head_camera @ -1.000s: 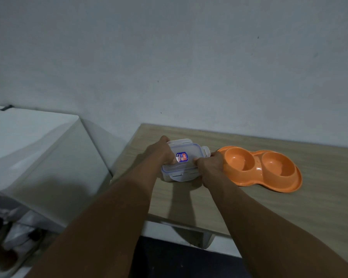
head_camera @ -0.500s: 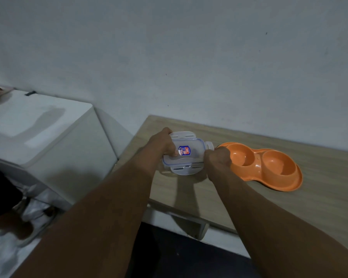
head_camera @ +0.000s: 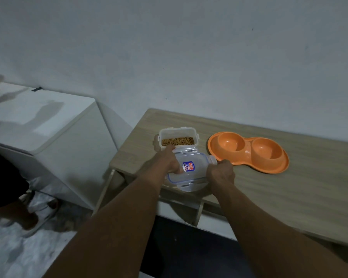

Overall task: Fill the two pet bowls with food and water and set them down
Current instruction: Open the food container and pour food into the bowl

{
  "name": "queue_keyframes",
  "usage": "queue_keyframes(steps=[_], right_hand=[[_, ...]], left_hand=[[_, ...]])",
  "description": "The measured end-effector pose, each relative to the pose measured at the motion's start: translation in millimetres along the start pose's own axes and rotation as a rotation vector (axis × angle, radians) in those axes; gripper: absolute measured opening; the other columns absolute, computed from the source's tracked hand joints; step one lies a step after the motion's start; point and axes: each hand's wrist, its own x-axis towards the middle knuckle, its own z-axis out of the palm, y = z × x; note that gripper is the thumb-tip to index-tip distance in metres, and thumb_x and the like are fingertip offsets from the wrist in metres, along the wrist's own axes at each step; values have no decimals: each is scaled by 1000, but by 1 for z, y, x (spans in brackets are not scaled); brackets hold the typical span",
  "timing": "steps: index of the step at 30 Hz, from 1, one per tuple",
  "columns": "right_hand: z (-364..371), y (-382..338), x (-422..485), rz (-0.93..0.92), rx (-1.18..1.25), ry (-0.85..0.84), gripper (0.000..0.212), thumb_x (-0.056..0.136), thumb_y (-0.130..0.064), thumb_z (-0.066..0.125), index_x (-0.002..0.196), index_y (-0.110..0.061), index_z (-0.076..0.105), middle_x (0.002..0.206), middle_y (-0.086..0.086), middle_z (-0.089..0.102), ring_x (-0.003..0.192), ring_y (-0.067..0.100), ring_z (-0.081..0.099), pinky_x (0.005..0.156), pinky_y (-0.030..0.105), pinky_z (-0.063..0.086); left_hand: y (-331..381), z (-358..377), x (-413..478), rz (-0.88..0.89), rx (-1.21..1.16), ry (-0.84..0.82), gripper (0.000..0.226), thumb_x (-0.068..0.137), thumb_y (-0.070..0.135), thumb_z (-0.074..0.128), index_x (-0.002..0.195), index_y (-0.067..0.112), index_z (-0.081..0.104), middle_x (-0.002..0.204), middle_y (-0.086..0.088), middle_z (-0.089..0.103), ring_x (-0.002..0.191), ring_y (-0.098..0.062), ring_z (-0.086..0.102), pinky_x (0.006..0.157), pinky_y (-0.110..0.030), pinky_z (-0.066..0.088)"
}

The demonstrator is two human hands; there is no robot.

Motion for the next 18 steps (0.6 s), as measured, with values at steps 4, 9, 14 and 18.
queue_keyframes(steps=[4, 9, 14, 18], right_hand=[[-3, 15, -3, 31, -12, 16, 33, 89, -23, 60, 119, -8, 57, 121, 19, 62, 113, 39, 58, 98, 48, 49], [-2, 21, 0, 42, -71, -4, 35, 89, -27, 62, 117, -7, 60, 119, 20, 63, 110, 39, 60, 96, 48, 51], [3, 16, 16, 19, -136, -20, 36, 90, -30, 62, 116, -5, 62, 118, 20, 64, 110, 39, 60, 95, 45, 51], [11, 11, 29, -15, -173, -55, 34, 90, -27, 61, 114, -4, 62, 116, 19, 65, 108, 37, 61, 92, 44, 51]], left_hand=[[-9, 15, -4, 5, -34, 85, 98, 69, 19, 85, 146, 21, 25, 135, -14, 51, 120, -32, 53, 93, -42, 52], [-12, 25, -6, -113, -41, 100, 106, 72, 31, 84, 148, 2, 17, 142, -16, 42, 129, -30, 46, 99, -35, 44], [-14, 29, 5, -90, -20, 204, 84, 68, 38, 85, 135, 10, 41, 131, -10, 53, 120, -26, 54, 89, -33, 47], [-15, 30, 15, -105, -4, 257, 75, 69, 38, 83, 129, 11, 47, 127, -8, 56, 118, -26, 55, 92, -35, 46]])
